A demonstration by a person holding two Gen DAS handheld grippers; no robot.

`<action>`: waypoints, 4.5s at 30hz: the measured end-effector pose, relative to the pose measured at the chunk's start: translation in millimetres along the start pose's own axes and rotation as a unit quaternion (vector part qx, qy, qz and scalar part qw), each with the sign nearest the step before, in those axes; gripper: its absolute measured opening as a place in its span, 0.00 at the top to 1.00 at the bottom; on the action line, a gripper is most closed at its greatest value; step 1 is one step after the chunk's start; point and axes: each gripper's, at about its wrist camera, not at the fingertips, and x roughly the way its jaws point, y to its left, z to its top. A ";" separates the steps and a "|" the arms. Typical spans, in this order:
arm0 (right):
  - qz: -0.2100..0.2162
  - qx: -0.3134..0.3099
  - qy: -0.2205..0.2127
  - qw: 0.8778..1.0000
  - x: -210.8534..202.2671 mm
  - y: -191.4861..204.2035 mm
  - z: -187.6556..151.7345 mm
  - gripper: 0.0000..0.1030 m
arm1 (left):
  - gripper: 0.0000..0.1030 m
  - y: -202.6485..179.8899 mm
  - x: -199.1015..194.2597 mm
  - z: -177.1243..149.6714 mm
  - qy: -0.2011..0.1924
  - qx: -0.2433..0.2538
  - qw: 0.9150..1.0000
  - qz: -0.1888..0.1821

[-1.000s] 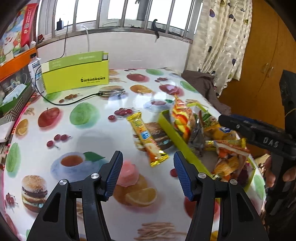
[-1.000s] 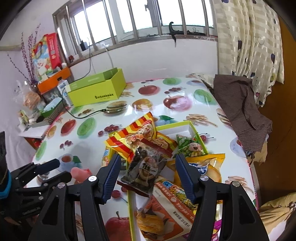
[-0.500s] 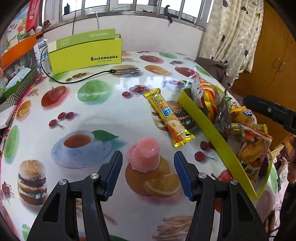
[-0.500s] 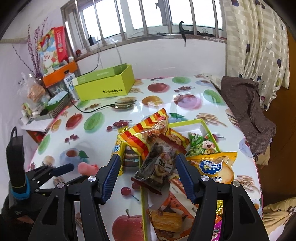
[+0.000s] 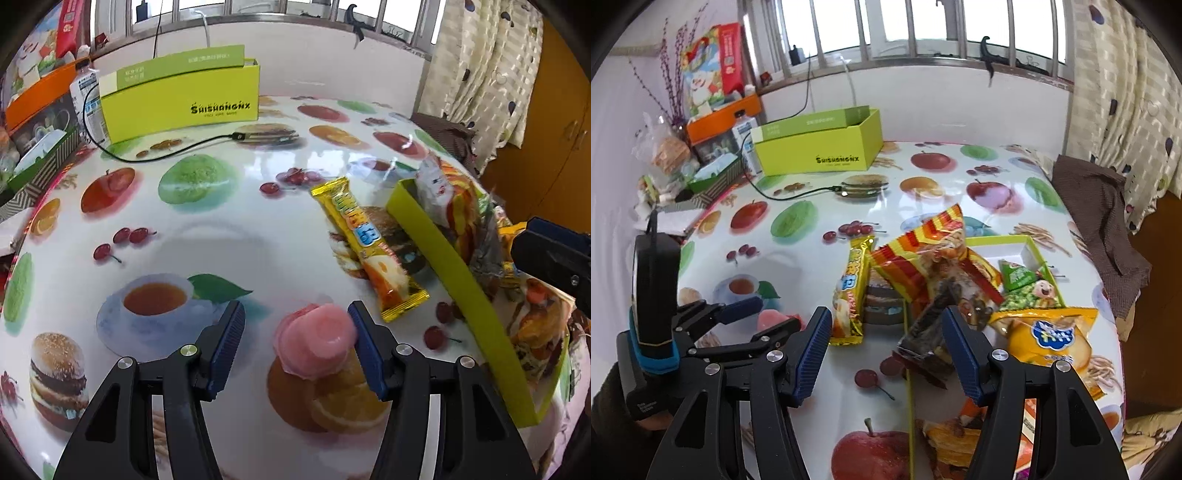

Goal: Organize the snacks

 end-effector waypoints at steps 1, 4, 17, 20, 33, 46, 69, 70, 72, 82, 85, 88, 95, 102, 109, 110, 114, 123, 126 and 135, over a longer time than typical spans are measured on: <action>0.000 -0.002 0.000 1.000 1.5 2.0 1.2 0.40 | 0.43 1.4 1.2 -0.1 0.001 -0.001 1.000 -0.002; 0.006 -0.009 -0.001 1.000 5.1 9.6 4.8 0.40 | 0.45 4.9 4.2 -1.9 0.005 -0.004 1.000 -0.005; 0.020 -0.043 0.044 0.998 49.8 42.7 8.1 0.48 | 0.67 33.8 1.2 -5.1 -0.001 -0.017 1.000 0.002; 0.013 -0.061 0.054 0.997 60.1 54.4 7.5 0.51 | 0.67 41.6 -0.2 -5.6 -0.003 -0.022 1.000 0.009; -0.046 -0.069 0.098 0.992 112.5 62.7 11.0 0.63 | 0.67 58.8 -3.0 -6.7 -0.007 -0.038 0.999 0.015; -0.031 -0.050 0.102 0.993 124.5 58.2 10.4 0.66 | 0.67 61.3 -1.0 -6.1 -0.009 -0.041 0.999 0.018; -0.006 -0.038 0.077 0.996 91.6 63.3 3.3 0.80 | 0.73 55.0 -22.9 -9.5 -0.030 -0.036 0.999 0.010; -0.005 -0.037 0.076 0.996 89.8 63.0 2.7 0.80 | 0.73 54.3 -24.7 -9.9 -0.032 -0.035 0.999 0.010; -0.004 -0.036 0.073 0.997 85.8 62.9 1.9 0.80 | 0.74 52.8 -28.9 -10.2 -0.035 -0.033 0.999 0.011; -0.004 -0.026 0.057 0.998 61.9 57.4 -3.7 0.80 | 0.75 42.2 -48.8 -8.1 -0.054 -0.023 0.998 -0.001; -0.003 -0.022 0.053 0.998 55.2 54.8 -6.8 0.80 | 0.76 40.5 -51.8 -9.9 -0.057 -0.022 0.998 -0.001; -0.002 -0.020 0.046 0.999 47.6 53.9 -9.0 0.80 | 0.81 40.8 -55.3 -11.6 -0.058 -0.024 0.998 -0.006; 0.002 -0.011 0.036 0.999 35.2 48.8 -14.2 0.80 | 0.81 53.5 -60.5 -18.6 -0.064 -0.042 0.997 -0.011; 0.006 -0.011 0.035 0.999 32.1 49.2 -17.0 0.80 | 0.56 56.0 -52.5 -22.5 -0.051 -0.042 0.998 -0.003; 0.006 -0.010 0.036 0.999 32.1 50.2 -17.5 0.80 | 0.56 54.7 -33.2 -21.3 -0.034 -0.041 0.999 0.009; 0.007 -0.010 0.036 0.999 32.1 50.5 -17.8 0.80 | 0.56 54.5 -31.5 -21.1 -0.038 -0.041 0.998 0.008; 0.006 -0.011 0.037 0.999 32.1 50.6 -17.7 0.80 | 0.56 54.5 -23.9 -19.9 -0.034 -0.043 0.998 0.015; 0.006 -0.010 0.036 0.999 29.5 50.7 -20.2 0.80 | 0.68 50.4 -12.7 -22.9 -0.025 -0.031 0.999 0.022; 0.004 -0.009 0.035 0.999 27.7 51.0 -21.2 0.80 | 0.70 48.9 -13.5 -22.4 -0.027 -0.027 0.999 0.023; 0.003 -0.003 0.029 1.000 19.1 44.4 -21.8 0.80 | 0.70 42.3 -20.5 -23.5 -0.033 -0.018 0.999 0.022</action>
